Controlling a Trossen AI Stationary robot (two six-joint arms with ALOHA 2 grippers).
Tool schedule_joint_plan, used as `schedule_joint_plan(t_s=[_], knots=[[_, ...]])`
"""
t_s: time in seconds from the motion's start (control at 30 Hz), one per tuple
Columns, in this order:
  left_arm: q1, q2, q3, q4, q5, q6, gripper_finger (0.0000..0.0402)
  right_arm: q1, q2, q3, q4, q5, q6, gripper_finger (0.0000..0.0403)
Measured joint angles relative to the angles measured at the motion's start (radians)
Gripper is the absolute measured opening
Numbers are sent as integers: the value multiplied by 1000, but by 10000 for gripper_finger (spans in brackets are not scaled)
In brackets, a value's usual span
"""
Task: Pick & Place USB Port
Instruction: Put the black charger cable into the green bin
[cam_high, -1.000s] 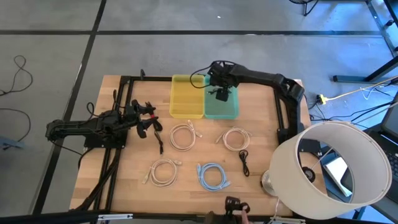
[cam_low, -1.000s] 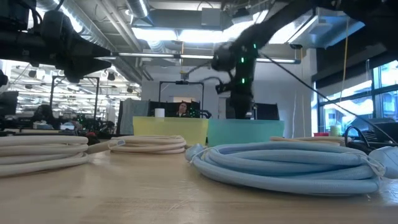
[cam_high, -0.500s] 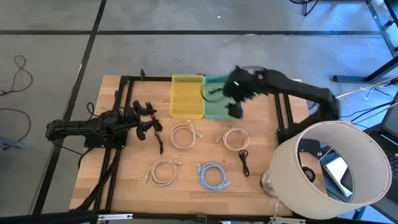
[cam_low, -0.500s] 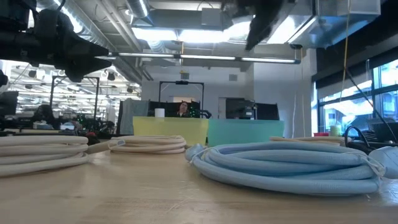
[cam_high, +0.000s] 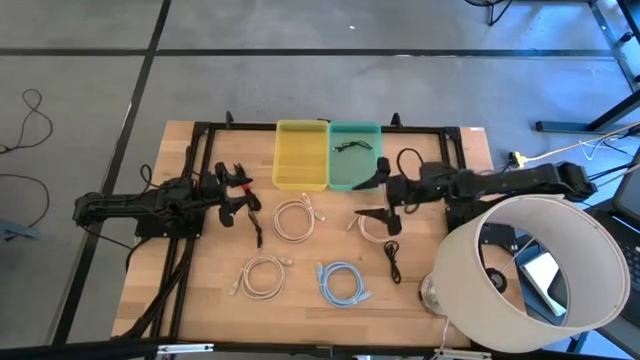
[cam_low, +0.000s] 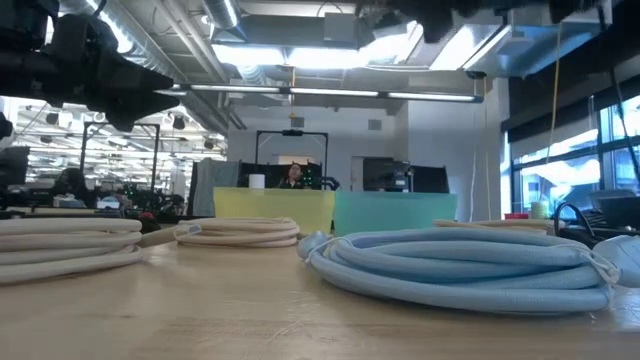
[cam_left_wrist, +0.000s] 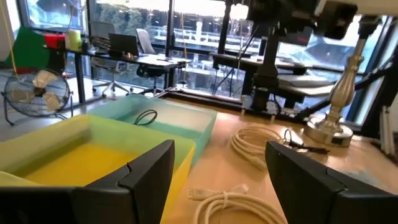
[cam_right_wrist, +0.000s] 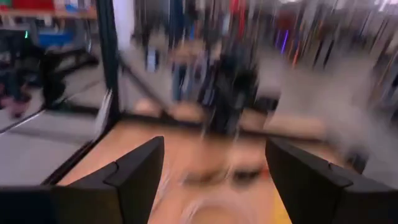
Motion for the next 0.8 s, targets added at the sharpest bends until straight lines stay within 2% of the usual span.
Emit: schedule_joint_plan(t_s=[0.1,0.2,0.27,0.37,0.5,0.6,0.8], knots=[[6,40,2,-5,-21,-1,246,-34,24,-28,98,37,-84,283],[23,117,33,-91,-77,-112,246,-61,29,-11,82,56,-87,283],[32,176,64,-192,-152,-209,246,-66,28,0,51,55,-68,283],[46,254,121,-429,-259,-397,244,-67,29,8,16,54,-66,283],[61,338,230,-652,-229,-688,232,-68,29,12,-33,54,-66,283],[62,400,272,-700,-182,-895,219,-68,29,12,-49,51,-66,283],[88,549,276,-723,-152,-1081,195,-68,29,12,-66,51,-66,283]])
